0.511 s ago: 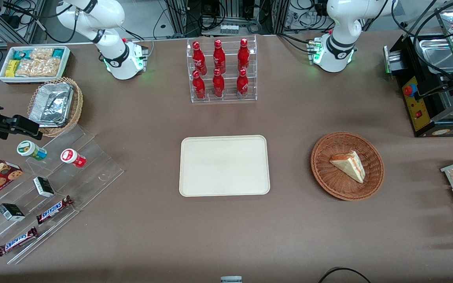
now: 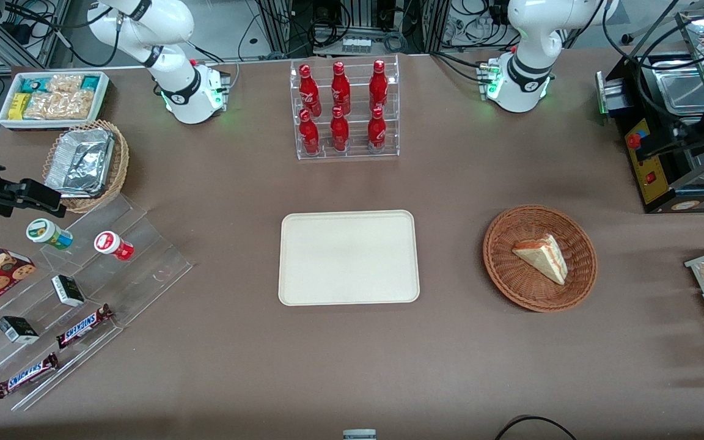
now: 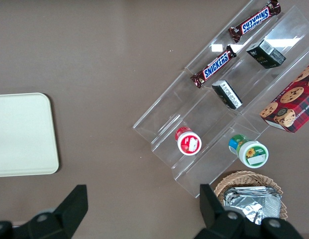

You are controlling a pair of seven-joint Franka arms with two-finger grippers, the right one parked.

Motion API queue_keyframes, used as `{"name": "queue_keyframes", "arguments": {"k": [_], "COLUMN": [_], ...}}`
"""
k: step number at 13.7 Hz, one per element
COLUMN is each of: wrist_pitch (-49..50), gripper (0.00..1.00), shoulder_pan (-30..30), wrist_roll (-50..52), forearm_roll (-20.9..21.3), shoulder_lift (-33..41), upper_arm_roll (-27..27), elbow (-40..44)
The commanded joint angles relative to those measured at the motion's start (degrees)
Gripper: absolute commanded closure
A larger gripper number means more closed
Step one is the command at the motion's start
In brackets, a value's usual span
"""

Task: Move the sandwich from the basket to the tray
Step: 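Move the left gripper over the sandwich in the wicker basket, then lower the open left gripper around the wrapped sandwich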

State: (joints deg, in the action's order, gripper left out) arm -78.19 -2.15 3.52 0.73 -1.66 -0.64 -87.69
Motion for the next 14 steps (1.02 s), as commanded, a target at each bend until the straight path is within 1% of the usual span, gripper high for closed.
{"name": "queue_keyframes", "arguments": {"k": [1, 3, 5, 6, 8, 10, 13, 14], "wrist_pitch": [-4.84, -11.69, -20.2, -23.55, -32.94, -40.08, -46.5, -50.09], "gripper": [0.0, 0.0, 0.0, 0.0, 0.0, 0.0, 0.0, 0.0], "shoulder_pan": [0.39, 0.91, 0.92, 1.0, 3.63, 4.25, 5.05, 5.05], "wrist_roll": [4.97, 12.26, 20.17, 24.65, 32.13, 41.52, 45.69, 46.57], "forearm_roll": [1.56, 1.64, 0.34, 0.59, 1.38, 1.56, 5.06, 5.25], "shoulder_lift": [-1.67, -1.24, -0.8, -1.14, -1.06, -1.15, -1.32, -1.24], "upper_arm_roll": [-0.76, -1.55, -1.73, -1.9, -2.08, -2.52, -2.61, -2.61], "elbow": [-2.91, -8.53, -14.85, -17.58, -24.95, -29.89, -35.77, -38.32]}}
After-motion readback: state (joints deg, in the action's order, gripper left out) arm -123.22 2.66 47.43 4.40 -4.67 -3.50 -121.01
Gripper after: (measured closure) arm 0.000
